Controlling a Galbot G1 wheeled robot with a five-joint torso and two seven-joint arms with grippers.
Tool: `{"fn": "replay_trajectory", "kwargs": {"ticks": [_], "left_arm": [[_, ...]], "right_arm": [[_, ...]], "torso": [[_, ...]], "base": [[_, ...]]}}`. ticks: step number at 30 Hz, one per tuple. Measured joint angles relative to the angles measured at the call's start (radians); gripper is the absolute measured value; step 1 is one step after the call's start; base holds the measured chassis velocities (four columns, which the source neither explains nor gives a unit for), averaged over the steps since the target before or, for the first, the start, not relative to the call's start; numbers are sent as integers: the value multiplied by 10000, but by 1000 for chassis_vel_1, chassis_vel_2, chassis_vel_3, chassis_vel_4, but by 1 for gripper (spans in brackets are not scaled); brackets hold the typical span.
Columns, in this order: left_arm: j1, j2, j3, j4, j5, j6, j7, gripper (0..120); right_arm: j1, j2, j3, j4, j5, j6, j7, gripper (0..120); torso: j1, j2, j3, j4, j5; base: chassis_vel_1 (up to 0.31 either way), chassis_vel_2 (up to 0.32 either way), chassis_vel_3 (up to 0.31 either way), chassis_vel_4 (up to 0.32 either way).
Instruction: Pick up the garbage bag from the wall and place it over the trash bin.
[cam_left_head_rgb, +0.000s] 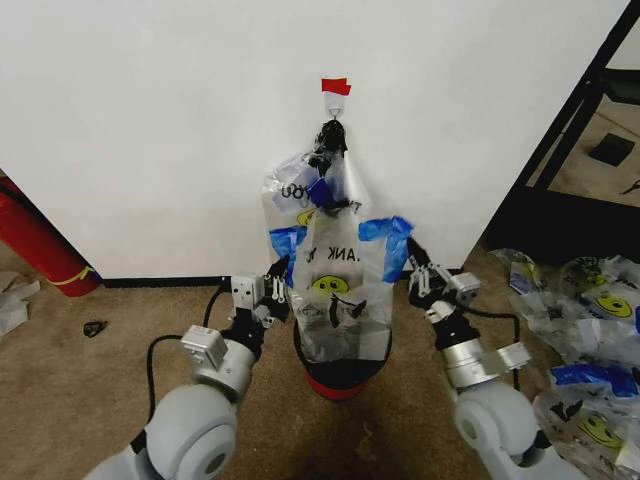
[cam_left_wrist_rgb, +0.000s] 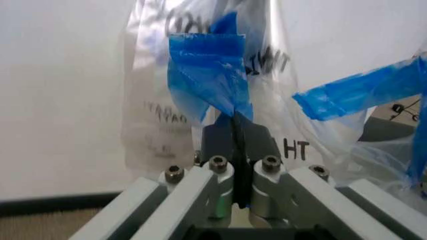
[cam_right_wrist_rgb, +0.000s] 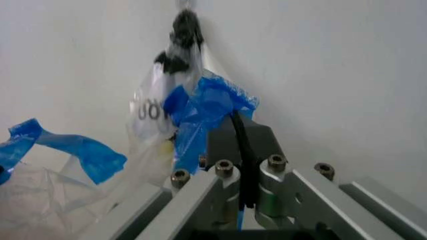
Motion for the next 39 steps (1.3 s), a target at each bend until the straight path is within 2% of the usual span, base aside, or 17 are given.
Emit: {"fn": "replay_trajectory", "kwargs": {"ticks": [7,16,29,35,39], "left_arm": [[536,-263,73,536,574,-423,-70,0],[1479,-449,245,604,1094,-502,-189,0],[3058,-458,673,115,1900,-482,-355,0],[3465,-416,765,-241,1920,-392,-437,0],[3238,-485,784,-209,1911,-349,-460,0]], "right_arm": [[-446,364,-258,-535,-438,427,-18,0],[-1000,447,-201,-597,-869,541,166,0],[-3264,244,371,328,-1270,705,239,0],[-3844,223,568,804,-1243,737,286,0],[-3718,273,554,947,-1217,637,388,0]], "torso": [[0,0,0,0,1],[0,0,0,1,1],[-1,2,-2,0,1],[-1,3,-1,0,1],[-1,2,-1,2,1]], "base": [[0,0,0,0],[0,0,0,0],[0,0,0,0],[0,0,0,0],[0,0,0,0]]}}
